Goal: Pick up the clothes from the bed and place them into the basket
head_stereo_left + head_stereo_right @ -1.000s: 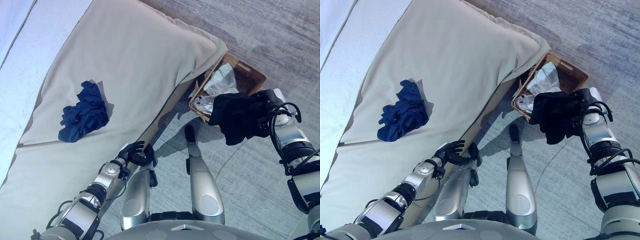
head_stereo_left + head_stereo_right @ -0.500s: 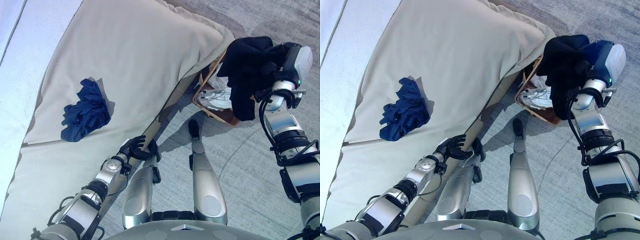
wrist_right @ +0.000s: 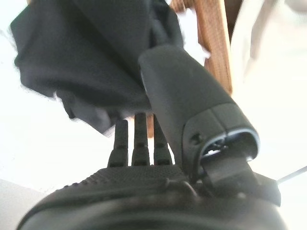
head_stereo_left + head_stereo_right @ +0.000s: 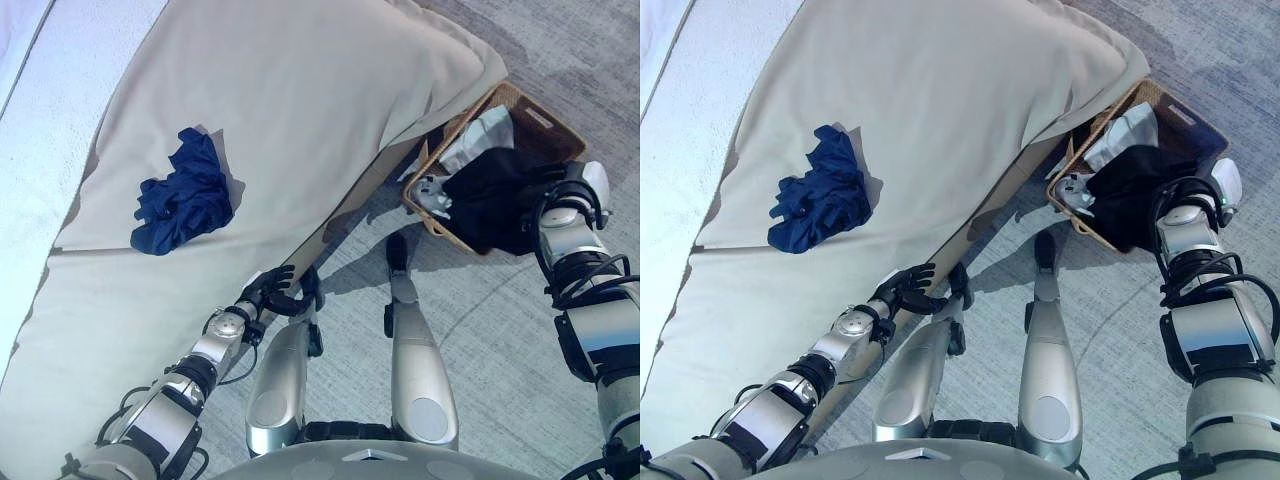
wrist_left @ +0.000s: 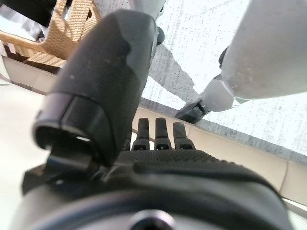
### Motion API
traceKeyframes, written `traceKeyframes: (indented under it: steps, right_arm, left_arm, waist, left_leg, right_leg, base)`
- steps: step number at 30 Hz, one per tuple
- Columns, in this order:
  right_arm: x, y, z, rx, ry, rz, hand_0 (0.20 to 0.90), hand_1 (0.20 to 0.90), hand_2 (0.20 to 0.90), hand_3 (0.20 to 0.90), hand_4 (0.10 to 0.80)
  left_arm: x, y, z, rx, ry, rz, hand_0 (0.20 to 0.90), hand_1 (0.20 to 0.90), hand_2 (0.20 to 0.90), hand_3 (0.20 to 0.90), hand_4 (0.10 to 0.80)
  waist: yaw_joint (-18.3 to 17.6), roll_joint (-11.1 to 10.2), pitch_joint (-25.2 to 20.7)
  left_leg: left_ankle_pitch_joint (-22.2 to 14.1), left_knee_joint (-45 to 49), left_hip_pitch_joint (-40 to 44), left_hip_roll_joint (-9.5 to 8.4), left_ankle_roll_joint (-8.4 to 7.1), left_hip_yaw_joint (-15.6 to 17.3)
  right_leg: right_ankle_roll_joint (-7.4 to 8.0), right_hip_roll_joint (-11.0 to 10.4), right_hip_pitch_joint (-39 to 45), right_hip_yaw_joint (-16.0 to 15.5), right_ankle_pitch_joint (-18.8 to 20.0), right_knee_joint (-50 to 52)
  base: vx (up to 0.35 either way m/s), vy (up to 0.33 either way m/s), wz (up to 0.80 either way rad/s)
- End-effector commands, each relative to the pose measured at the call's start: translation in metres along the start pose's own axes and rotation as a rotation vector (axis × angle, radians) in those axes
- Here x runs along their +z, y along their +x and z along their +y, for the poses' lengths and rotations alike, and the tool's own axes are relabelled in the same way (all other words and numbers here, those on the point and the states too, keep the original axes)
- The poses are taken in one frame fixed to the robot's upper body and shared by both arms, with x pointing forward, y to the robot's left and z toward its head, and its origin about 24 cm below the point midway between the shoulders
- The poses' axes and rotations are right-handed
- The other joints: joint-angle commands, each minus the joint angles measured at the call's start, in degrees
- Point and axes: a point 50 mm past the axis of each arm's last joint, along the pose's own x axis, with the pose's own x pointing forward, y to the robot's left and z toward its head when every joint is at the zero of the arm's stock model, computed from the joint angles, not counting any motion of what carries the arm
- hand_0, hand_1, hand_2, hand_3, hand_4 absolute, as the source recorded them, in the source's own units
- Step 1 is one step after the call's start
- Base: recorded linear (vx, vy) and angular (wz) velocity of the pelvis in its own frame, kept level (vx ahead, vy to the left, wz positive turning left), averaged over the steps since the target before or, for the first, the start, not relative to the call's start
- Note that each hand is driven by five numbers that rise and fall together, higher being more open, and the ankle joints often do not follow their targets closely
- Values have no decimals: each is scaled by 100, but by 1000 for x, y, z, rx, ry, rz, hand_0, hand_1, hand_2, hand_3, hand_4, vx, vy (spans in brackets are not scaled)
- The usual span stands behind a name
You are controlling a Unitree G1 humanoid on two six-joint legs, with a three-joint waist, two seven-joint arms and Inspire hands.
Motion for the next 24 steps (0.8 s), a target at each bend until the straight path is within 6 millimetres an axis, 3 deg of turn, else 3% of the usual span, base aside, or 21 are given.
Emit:
traceKeyframes:
  steps: [1,5,6,7,9,14,16,17,20,21,23,24]
  right_arm:
    - [44,6,-51,-194,-29,-158,900,900,900,900,800]
    - [75,-9,-75,-331,154,-345,900,900,900,900,800]
    - [75,-9,-75,-332,155,-345,900,900,900,900,800]
    - [95,-26,-88,-450,256,-488,900,900,900,900,800]
    - [115,-54,-100,-589,352,-658,900,900,900,900,800]
    - [139,-105,-112,-661,460,-948,900,900,900,900,800]
    - [147,-114,-99,-509,385,-1027,900,900,900,900,800]
    - [154,-112,-80,-289,276,-1028,900,900,900,900,800]
    - [151,-100,-47,-10,103,-966,900,900,900,900,800]
    - [139,-89,-21,171,47,-895,900,900,900,900,800]
    - [126,-81,9,329,31,-810,900,900,900,900,800]
    - [116,-79,34,389,-77,-782,900,900,900,900,800]
  left_arm:
    - [-24,-14,7,14,-27,36,900,900,900,900,800]
    - [-36,-21,8,36,-77,45,900,900,900,900,800]
    - [-35,-21,8,37,-76,43,900,900,900,900,800]
    - [-41,-23,6,55,-103,52,900,900,900,900,800]
    - [-46,-25,3,80,-139,57,900,900,900,900,800]
    - [-43,-22,3,117,-205,54,900,900,900,900,800]
    - [-43,-22,4,123,-217,63,900,900,900,900,800]
    - [-46,-24,5,125,-225,72,900,900,900,900,800]
    - [-50,-26,9,124,-216,85,900,900,900,900,800]
    - [-56,-30,11,127,-214,99,900,900,900,900,800]
    - [-60,-31,12,131,-208,117,900,900,900,900,800]
    - [-63,-32,15,143,-218,130,900,900,900,900,800]
  waist:
    - [-31,57,-155]
    - [-85,-117,-155]
    - [-81,-120,-155]
    - [-106,-213,-155]
    - [-116,-323,-155]
    - [-110,-480,-164]
    - [-18,-535,-227]
    - [88,-587,-281]
    - [303,-655,-377]
    - [481,-709,-416]
    - [671,-756,-428]
    - [805,-789,-432]
  left_leg:
    - [-166,668,-600,-184,45,-498]
    - [-294,765,-477,-151,45,-470]
    - [-271,759,-492,-151,45,-470]
    - [-321,790,-428,-122,56,-451]
    - [-386,786,-322,-100,77,-443]
    - [-347,646,-182,-97,100,-458]
    - [-333,597,-146,-132,105,-485]
    - [-346,582,-111,-171,112,-535]
    - [-297,563,-109,-244,137,-669]
    - [-309,571,-45,-292,174,-790]
    - [-312,589,11,-354,213,-891]
    - [-309,584,56,-378,231,-945]
  right_leg:
    - [-68,32,-33,-438,-771,870]
    - [-81,62,122,-442,-797,823]
    - [-82,62,111,-442,-769,807]
    - [-78,95,206,-448,-784,790]
    - [-61,132,332,-449,-832,789]
    - [-9,110,507,-493,-811,732]
    - [23,55,569,-567,-823,729]
    - [47,1,623,-642,-867,754]
    - [64,-91,686,-771,-859,750]
    - [70,-154,802,-887,-887,774]
    - [77,-225,948,-1006,-907,789]
    - [87,-274,1063,-1110,-900,774]
  base:
    - [28,36,6]
    - [56,81,13]
    - [61,89,11]
    - [69,90,7]
    - [75,115,9]
    - [30,158,16]
    - [19,166,23]
    - [-11,98,27]
    - [8,114,40]
    - [35,122,54]
    - [69,113,51]
    - [75,79,53]
